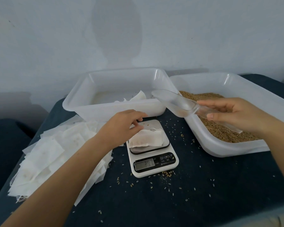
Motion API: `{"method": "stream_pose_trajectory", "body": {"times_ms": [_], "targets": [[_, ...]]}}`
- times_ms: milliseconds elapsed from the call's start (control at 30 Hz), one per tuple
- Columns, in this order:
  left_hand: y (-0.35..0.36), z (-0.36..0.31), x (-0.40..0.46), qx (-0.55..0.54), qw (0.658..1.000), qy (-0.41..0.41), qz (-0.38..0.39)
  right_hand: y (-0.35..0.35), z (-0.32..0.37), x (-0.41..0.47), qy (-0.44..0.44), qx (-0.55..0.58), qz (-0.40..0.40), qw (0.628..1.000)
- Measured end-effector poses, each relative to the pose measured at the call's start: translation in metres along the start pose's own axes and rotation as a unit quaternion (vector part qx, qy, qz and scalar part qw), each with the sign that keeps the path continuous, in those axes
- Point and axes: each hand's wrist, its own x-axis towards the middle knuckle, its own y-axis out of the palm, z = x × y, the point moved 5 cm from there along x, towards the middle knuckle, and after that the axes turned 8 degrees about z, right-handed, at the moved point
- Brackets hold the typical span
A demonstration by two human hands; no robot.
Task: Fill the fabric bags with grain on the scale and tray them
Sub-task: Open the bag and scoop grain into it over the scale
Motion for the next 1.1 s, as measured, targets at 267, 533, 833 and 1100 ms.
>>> {"method": "stream_pose_trajectory", "body": {"times_ms": [267, 533, 833, 1100], "targets": [[-0.003, 0.007, -0.003, -0.006, 1.000, -0.019, -0.009, -0.003, -0.001, -0.006, 0.019, -0.009, -0.002, 1.000], [0.000, 0.005, -0.004, -0.004, 1.000, -0.016, -0.010, -0.002, -0.003, -0.006, 0.032, 0.002, -0.009, 0.999], [0.019, -0.006, -0.010, -0.008, 1.000, -0.021, -0.004, -0.009, -0.020, 0.008, 0.135, -0.080, -0.105, 0.982], [0.063, -0.036, -0.020, 0.149, 0.988, 0.040, -0.012, 0.005, -0.043, 0.031, 0.309, -0.142, -0.046, 0.939]]}}
